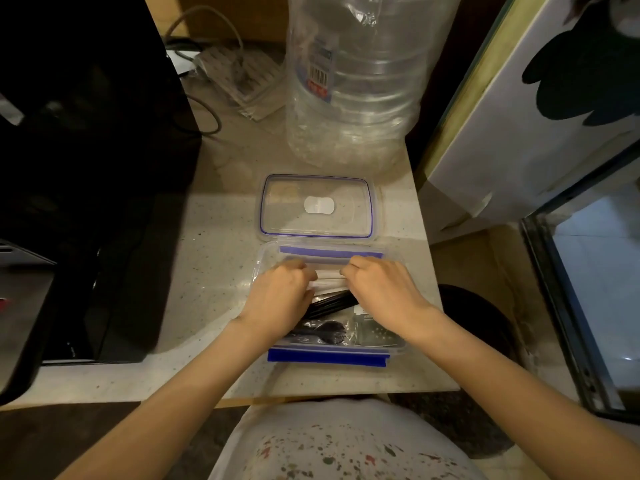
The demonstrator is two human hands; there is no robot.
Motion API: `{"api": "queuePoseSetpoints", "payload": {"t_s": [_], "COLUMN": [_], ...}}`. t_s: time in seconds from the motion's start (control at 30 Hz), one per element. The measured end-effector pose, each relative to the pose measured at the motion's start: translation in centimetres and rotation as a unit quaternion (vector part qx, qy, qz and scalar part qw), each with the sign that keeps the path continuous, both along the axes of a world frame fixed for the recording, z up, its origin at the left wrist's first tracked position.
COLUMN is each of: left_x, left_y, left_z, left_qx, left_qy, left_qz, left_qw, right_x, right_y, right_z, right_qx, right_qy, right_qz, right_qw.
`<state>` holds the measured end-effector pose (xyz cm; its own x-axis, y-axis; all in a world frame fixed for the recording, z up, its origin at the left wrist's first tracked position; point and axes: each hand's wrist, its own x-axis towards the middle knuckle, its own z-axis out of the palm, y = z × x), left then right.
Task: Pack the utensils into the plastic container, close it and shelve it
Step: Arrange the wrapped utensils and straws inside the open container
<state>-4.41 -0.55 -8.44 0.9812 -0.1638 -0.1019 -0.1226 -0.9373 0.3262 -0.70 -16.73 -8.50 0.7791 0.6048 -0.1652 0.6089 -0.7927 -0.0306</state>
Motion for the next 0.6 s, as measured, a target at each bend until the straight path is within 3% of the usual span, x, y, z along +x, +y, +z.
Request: {"api": "queuePoseSetpoints", "payload": {"t_s": [0.17,0.6], "left_x": [0.9,1.5], "left_y": [-0.2,-1.1], "left_z": [-0.9,-1.0], "left_qx": [0.094,0.184], "left_qy": [-0.008,0.019], "left_qz": [-0.028,-0.072], "left_qw": [0.995,0.980], "right_x": [0.2,-0.3], "right_y": [1.2,2.0], "right_z": [-0.6,0.7], "right_qx": [-0.019,-0.073], "right_qy": [0.016,0.045], "right_qz": [-0.028,-0.029], "right_qw": [0.999,0.996]}}
